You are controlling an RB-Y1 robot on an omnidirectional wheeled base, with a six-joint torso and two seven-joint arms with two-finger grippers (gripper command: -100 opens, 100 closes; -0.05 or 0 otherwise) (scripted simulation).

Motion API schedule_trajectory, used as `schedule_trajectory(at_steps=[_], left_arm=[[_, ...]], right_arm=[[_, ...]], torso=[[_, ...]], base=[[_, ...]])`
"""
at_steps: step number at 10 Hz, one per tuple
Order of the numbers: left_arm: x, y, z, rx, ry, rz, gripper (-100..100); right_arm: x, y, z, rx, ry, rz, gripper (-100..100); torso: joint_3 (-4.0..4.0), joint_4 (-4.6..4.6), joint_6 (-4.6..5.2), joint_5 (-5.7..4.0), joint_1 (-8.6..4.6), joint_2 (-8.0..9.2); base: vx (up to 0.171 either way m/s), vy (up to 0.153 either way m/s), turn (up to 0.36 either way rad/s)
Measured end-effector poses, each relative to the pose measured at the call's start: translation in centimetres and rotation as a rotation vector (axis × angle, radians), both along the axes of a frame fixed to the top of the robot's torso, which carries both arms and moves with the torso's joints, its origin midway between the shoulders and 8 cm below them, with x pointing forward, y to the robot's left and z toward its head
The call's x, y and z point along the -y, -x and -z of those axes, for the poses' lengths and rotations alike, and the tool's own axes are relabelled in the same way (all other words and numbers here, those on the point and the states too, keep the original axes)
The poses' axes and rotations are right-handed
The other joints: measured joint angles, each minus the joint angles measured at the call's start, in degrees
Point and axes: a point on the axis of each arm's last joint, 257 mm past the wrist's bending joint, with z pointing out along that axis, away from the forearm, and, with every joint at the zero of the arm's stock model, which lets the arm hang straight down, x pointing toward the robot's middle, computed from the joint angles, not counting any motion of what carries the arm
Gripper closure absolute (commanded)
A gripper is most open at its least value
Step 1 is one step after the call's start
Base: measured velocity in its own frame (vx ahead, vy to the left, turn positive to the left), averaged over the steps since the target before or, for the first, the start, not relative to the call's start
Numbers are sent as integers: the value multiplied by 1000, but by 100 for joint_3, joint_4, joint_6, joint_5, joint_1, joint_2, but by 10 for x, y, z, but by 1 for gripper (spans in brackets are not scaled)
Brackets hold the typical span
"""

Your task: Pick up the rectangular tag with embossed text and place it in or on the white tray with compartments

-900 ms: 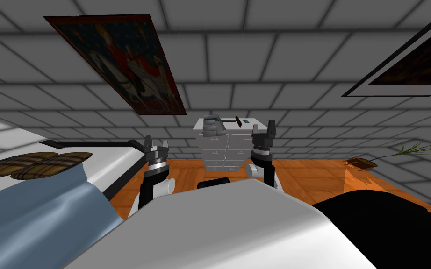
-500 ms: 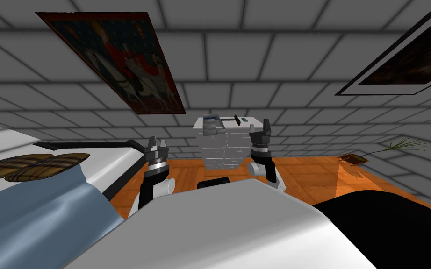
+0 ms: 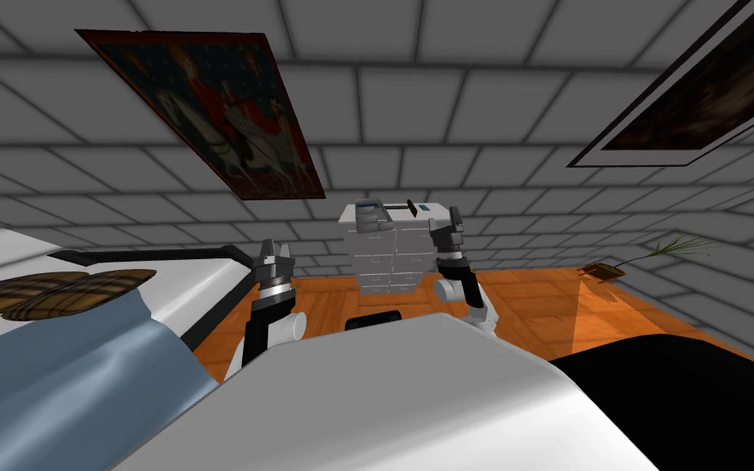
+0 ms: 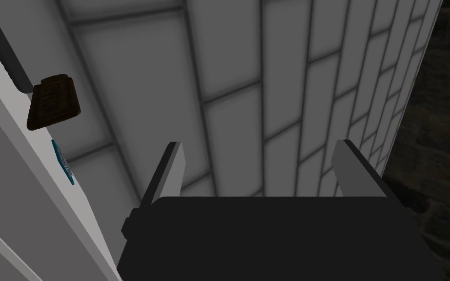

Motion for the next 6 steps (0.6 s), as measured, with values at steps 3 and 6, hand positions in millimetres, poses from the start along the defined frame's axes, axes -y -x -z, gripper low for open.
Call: schedule_trajectory(at_steps=[3, 6], left_arm=[[0, 0, 0, 0, 0, 0, 0], [0, 0, 0, 0, 0, 0, 0]], right_arm=[[1, -21, 12, -74, -37, -57, -100], [3, -45, 26, -160, -85, -127, -100]], torso=[[0, 0, 0, 1, 5, 0], [1, 0, 0, 1, 6, 2]], base=[[-53, 33, -48], [-50, 31, -40]])
